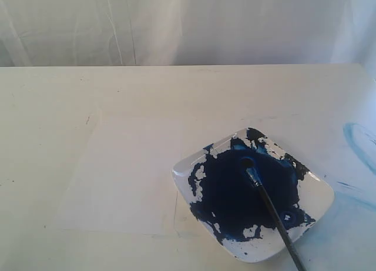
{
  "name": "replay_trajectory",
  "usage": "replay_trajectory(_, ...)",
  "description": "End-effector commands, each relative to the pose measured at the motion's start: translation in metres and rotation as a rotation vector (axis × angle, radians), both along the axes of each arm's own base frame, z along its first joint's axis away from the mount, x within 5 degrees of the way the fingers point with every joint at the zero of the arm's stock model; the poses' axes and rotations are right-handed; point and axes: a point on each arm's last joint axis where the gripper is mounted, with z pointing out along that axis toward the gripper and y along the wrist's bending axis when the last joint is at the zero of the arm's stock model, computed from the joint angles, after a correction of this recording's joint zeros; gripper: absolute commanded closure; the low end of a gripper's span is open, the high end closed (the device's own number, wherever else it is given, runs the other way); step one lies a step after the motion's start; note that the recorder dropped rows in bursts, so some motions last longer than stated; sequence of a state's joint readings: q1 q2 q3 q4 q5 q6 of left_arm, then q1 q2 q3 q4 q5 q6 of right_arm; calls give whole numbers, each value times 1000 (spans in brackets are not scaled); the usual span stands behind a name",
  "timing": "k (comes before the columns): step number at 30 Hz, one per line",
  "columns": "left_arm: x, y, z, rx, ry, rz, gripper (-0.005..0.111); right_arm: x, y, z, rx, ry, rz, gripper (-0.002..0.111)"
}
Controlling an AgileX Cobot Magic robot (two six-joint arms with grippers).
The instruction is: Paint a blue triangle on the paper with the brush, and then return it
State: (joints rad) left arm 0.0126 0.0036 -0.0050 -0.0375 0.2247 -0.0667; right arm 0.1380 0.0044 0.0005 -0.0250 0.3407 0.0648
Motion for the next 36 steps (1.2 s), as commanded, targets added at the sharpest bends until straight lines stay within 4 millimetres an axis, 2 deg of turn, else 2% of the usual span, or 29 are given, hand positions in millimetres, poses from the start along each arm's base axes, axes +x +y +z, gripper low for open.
replay_trajectory(1,0,0,-2,-6,3,-1,107,0,-1,1,-3,-11,-8,108)
replay_trajectory(9,0,0,-2,-6,3,-1,107,0,-1,0,-72,-6,4,108)
replay_trajectory(14,0,0,-2,-6,3,-1,107,0,-2,0,-222,-24,38,108)
replay_trajectory(31,0,0,-2,-6,3,-1,107,0,-1,0,-219,-23,40,108)
replay_trajectory(33,0,0,-2,-6,3,-1,107,1,-1,4,-195,-70,36,108)
replay_trajectory(36,0,0,-2,-6,3,-1,107,2,2,18,11,-206,15,108)
